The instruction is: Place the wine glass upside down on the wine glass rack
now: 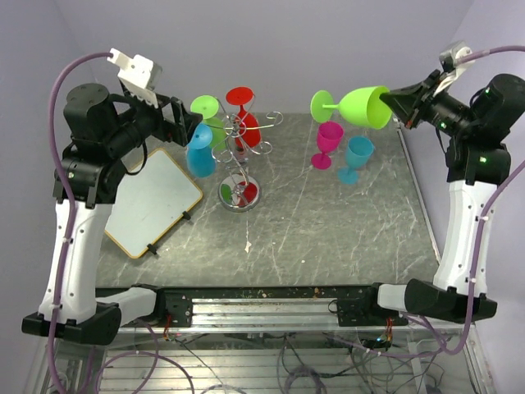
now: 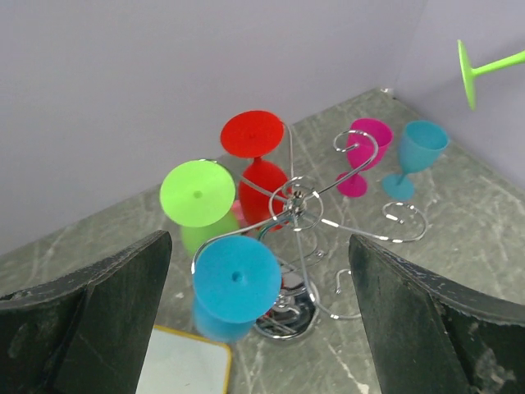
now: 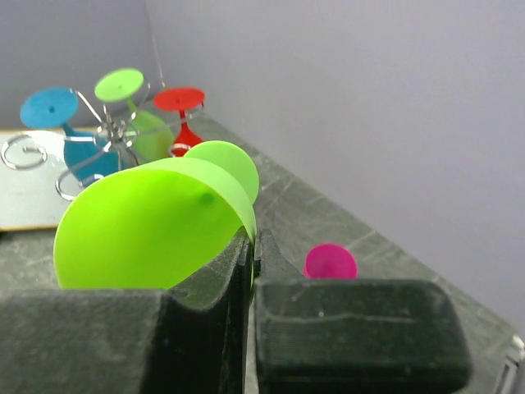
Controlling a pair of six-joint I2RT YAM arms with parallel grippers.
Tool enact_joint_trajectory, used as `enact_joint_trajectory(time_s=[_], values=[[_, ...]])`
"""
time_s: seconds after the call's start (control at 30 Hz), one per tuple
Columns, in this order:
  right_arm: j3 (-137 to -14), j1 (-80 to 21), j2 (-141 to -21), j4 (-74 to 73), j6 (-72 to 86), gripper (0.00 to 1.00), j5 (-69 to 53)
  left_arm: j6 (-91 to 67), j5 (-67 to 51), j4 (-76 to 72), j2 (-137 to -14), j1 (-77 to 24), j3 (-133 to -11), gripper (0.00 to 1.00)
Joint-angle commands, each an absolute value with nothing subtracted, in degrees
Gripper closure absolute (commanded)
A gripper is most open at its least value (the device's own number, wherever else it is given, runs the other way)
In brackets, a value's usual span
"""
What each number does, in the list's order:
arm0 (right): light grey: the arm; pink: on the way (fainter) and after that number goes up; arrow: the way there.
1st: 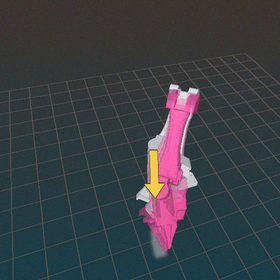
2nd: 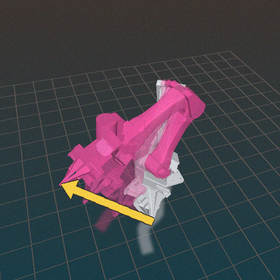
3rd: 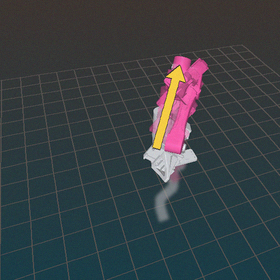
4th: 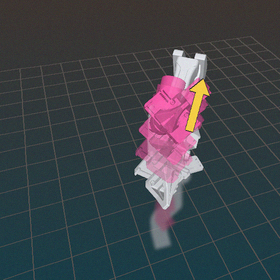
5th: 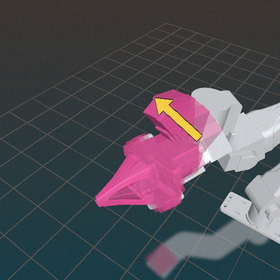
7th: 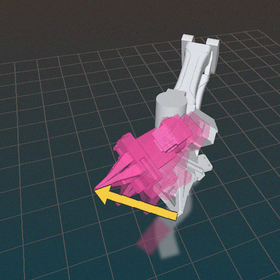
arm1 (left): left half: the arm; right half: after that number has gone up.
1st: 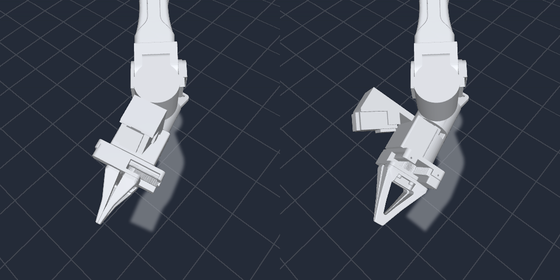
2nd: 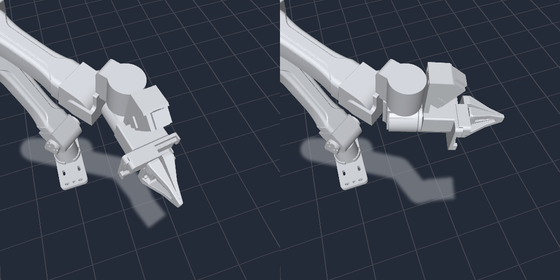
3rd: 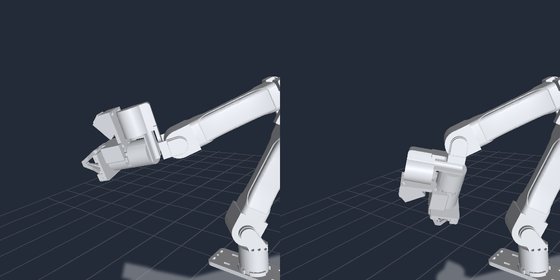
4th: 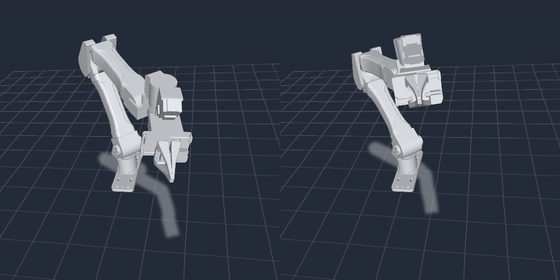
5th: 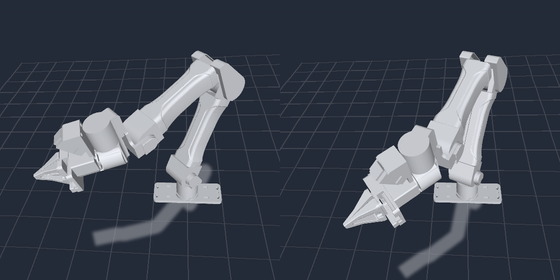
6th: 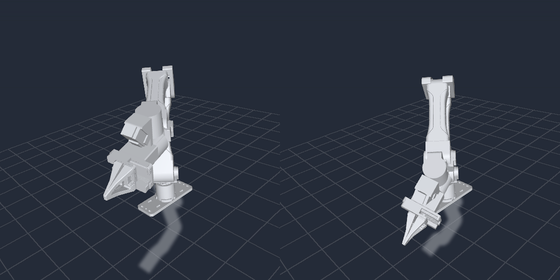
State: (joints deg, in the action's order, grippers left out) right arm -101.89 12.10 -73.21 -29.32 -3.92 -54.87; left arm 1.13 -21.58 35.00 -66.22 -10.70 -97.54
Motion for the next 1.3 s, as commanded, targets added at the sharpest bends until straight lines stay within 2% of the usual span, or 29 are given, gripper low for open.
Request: enact_joint_trajectory(time_s=[0.0, 0.3, 0.43, 0.7, 1.27], values=[[-106.2, 10.5, -75.9, -19.3, 7.0, 1.0, -54.7, -6.2, -26.6, 29.0, -68.8, -10.2, -100.8, 0.01], [-113.6, 2.1, -81.6, -20.3, 7.2, 1.0, -46.7, -12.3, -26.3, 27.5, -75.0, -11.9, -109.2, 0.03], [-113.9, -1.6, -83.2, -18.2, 9.3, 1.0, -47.5, -14.1, -25.3, 26.2, -77.3, -14.2, -111.4, 0.06], [-114.5, -5.4, -84.3, -17.6, 10.0, 1.0, -49.0, -19.9, -27.9, 22.8, -78.8, -17.3, -107.4, 0.12], [-115.9, -9.7, -88.0, -16.9, 10.6, 1.0, -50.5, -26.6, -29.2, 20.3, -85.5, -22.3, -105.3, 0.15]])
